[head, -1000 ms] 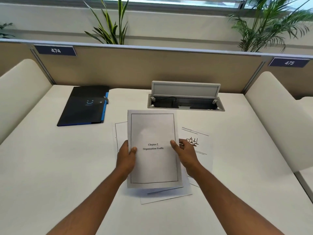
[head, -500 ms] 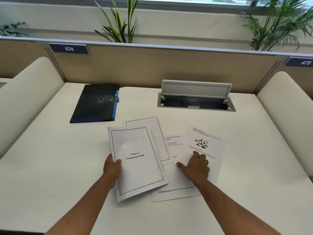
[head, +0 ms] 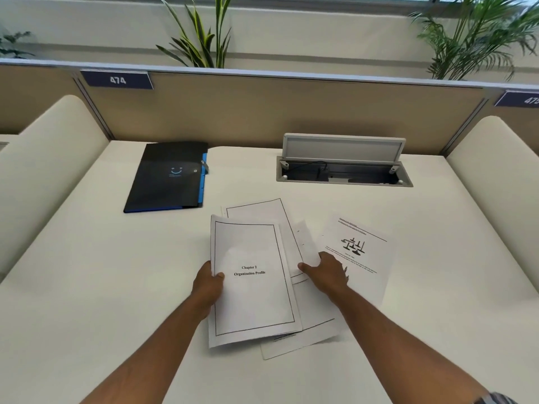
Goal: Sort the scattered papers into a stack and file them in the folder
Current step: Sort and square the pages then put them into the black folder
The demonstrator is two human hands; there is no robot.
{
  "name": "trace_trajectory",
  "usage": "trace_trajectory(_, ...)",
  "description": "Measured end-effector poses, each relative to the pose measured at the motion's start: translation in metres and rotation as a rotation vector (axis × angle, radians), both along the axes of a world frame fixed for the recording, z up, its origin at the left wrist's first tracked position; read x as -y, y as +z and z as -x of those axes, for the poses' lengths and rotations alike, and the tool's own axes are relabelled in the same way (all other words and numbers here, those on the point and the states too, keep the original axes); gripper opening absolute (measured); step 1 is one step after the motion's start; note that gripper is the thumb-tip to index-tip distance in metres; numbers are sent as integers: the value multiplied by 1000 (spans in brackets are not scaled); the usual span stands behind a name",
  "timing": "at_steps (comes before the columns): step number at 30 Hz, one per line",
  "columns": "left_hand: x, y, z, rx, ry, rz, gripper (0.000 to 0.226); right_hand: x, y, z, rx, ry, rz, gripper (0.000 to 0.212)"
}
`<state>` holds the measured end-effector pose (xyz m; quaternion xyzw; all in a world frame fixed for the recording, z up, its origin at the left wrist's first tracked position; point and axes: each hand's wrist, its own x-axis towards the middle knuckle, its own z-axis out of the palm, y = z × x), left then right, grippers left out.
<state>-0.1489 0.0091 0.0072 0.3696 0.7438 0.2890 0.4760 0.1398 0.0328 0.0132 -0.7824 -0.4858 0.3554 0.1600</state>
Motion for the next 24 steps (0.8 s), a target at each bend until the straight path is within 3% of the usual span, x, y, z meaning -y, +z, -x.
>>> trace_trajectory(5,-2,-2,2,49,-25,-1,38,-7,-5,7,-15,16,12,56)
trace_trajectory(10,-1,-5,10,66,22,-8,37,0,-8,-10,-106,-44,-24,23)
trace_trajectory(14,-5,-7,21,77,119,-21,38,6,-1,-40,-270,-137,-61,15)
trace_trajectory(24,-13,-6,32,-39,215,-73,35,-2,25,-102,-544,-352,-180,23)
